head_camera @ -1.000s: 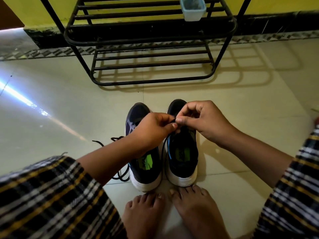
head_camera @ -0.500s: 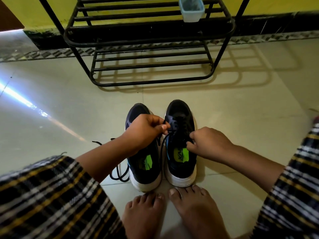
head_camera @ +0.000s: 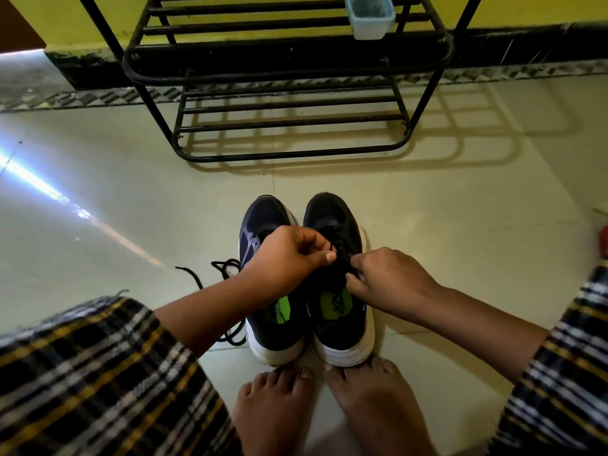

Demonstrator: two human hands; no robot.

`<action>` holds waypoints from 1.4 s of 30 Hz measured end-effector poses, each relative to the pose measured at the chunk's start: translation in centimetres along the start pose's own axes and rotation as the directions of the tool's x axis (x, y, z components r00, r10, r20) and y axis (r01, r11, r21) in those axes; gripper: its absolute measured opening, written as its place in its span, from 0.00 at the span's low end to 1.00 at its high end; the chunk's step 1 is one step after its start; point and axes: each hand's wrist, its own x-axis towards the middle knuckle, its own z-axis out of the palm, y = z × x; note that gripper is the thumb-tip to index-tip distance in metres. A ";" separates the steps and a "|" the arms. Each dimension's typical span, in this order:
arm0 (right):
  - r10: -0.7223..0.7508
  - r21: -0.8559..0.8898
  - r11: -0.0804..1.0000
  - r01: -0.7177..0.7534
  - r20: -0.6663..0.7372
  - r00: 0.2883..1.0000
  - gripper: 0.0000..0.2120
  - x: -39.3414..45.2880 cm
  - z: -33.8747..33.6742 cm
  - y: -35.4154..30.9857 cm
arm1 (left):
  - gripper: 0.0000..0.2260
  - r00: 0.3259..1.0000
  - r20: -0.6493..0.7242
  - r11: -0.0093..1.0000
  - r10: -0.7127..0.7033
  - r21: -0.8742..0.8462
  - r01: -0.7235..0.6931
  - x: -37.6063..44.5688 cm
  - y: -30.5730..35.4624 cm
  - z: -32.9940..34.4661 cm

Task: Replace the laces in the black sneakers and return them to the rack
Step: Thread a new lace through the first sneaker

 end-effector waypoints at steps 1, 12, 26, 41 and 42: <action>-0.002 0.011 1.000 0.002 -0.003 1.000 0.17 0.0 0.1 0.0 | 0.01 1.000 0.002 0.999 -0.002 0.038 0.002 0.0 -0.2 0.1; -0.022 0.096 0.995 0.030 -0.076 0.997 0.13 0.0 0.2 -0.1 | 0.05 0.999 -0.035 0.900 0.021 0.436 -0.003 0.3 0.0 0.8; -0.131 -0.055 0.990 0.127 -0.083 0.988 0.14 -0.3 0.3 -0.5 | 0.12 0.999 -0.048 0.919 0.019 0.393 0.002 0.6 -0.4 1.7; -0.145 -0.021 0.989 0.144 -0.079 0.986 0.12 -0.6 0.7 -0.9 | 0.12 0.981 -0.024 0.978 -0.194 -0.080 0.191 0.9 -1.3 2.3; -0.147 -0.011 0.989 0.146 -0.081 0.986 0.11 -0.7 0.7 -0.9 | 0.13 0.979 -0.015 0.976 -0.202 -0.085 0.200 1.0 -1.3 2.2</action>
